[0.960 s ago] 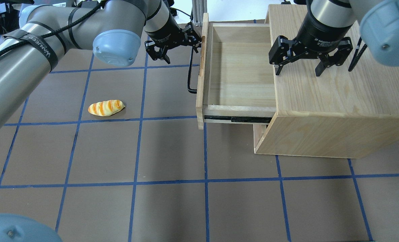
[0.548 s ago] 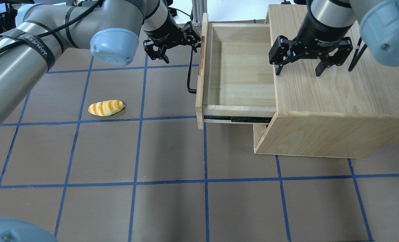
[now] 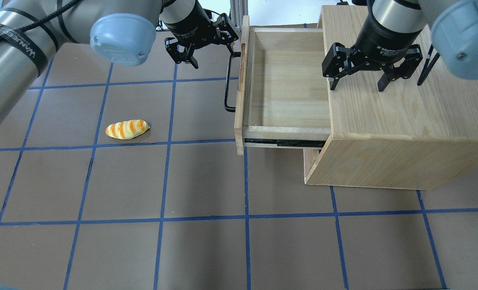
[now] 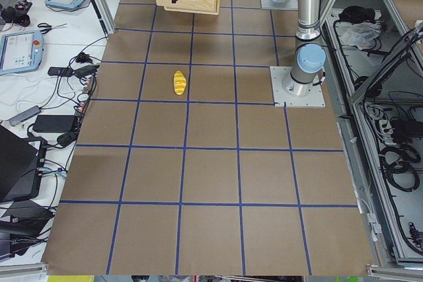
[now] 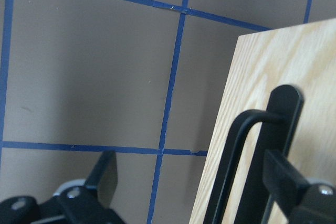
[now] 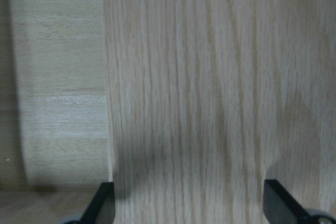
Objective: Open upper drawer
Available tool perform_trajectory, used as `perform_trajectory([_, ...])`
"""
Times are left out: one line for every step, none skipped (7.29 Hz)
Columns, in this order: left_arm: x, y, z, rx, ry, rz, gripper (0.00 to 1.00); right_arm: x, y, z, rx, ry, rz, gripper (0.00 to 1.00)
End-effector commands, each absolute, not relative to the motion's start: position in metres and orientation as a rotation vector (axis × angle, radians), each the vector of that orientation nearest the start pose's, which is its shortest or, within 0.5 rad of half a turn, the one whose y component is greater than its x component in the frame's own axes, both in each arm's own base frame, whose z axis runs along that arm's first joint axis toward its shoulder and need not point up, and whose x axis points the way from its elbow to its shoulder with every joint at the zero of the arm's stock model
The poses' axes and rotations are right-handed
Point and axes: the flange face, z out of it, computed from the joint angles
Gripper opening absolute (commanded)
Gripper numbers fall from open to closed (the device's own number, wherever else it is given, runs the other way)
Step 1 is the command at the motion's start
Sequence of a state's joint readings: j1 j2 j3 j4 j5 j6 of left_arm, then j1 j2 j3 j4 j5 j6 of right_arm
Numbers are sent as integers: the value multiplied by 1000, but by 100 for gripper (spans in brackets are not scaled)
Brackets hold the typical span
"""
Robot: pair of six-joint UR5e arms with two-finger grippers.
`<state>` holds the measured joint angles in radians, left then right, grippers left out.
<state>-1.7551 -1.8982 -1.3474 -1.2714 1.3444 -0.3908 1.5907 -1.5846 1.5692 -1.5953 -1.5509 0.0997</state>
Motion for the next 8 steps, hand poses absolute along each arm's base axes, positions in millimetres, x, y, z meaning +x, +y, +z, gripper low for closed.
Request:
perform_trajectory([-245,-603,487,-311,3387,-232,100,145,-487,498,124,3118,-60,100])
perform_trajectory([-217,-604,498,-227,3379,-245,100,145,-487,498,124,3118,-60,100])
perform_trajectory([-182,-604,508,-174,3275,-278,100,145,-487,498,124,3118,-60,100])
perform_trajectory([-167,-599,509,-128,3221,-263,100,145,-487,498,124,3118,-60,100])
perform_trajectory([-167,-591,509,-124,3215,-242,100,145,-487,498,124,3116,-60,100])
perform_trajectory([-160,-584,505,-143,3208,-213,100,144,-487,498,126,3118,-60,100])
perform_trajectory([-158,-573,504,-149,3208,-189,100,145,-487,498,124,3118,-60,100])
perform_trajectory([-153,-561,511,-156,3202,-199,100,145,-487,498,124,3116,-60,100])
